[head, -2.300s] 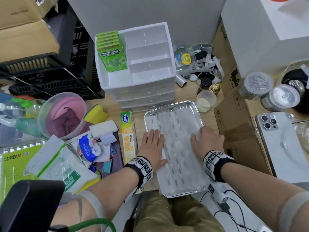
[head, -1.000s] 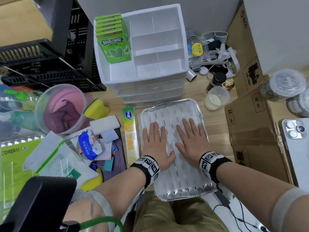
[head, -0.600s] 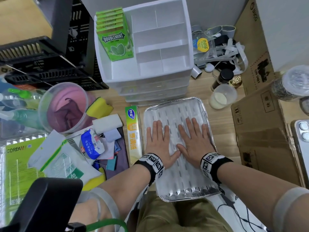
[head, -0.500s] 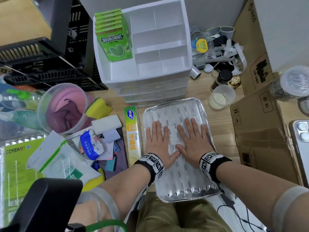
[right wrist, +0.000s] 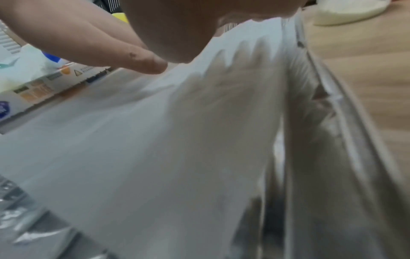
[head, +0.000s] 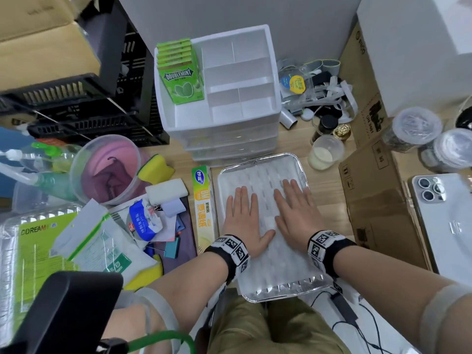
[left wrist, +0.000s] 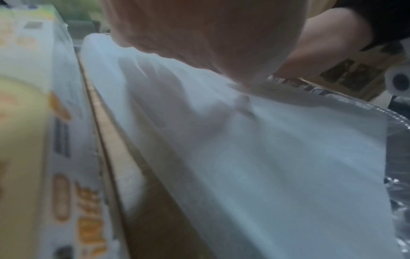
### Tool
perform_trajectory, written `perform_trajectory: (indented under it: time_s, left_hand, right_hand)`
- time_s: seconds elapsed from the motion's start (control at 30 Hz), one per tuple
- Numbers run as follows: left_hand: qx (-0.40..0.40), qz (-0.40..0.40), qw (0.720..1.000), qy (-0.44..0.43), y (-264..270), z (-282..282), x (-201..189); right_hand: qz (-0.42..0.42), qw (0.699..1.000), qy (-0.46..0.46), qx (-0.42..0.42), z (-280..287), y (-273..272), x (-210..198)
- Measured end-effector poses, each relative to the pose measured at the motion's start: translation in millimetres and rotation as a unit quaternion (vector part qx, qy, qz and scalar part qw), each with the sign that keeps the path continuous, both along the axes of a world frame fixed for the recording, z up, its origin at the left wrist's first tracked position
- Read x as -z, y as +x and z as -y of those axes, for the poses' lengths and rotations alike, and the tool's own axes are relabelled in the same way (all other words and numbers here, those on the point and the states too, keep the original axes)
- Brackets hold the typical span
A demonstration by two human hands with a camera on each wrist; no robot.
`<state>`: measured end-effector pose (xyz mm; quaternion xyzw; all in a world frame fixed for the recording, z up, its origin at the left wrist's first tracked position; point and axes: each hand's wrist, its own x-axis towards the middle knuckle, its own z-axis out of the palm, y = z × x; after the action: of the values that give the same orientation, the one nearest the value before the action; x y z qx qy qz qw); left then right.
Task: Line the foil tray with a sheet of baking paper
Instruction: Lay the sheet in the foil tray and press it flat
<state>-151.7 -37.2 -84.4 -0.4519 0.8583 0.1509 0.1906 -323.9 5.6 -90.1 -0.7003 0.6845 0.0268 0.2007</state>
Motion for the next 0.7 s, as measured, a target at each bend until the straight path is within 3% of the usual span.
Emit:
perform_trajectory:
  time_s: [0.17, 0.3, 0.43, 0.7]
  left_hand:
    - [0.019, 0.011, 1.000, -0.013, 1, -9, -21]
    - [0.057, 0.039, 0.997, -0.022, 4, -21, -34]
    - [0.066, 0.029, 0.997, -0.011, 8, -33, -24]
    - [0.075, -0.013, 0.997, -0.013, 10, -37, -5]
  right_hand:
    - [0.011, 0.999, -0.035, 0.002, -11, -8, -24]
    - [0.035, 0.997, 0.066, -0.016, -25, -2, -26]
    - [0.036, 0.989, 0.145, -0.017, -37, 1, -16]
    - [0.054, 0.988, 0.133, 0.056, -38, 5, -8]
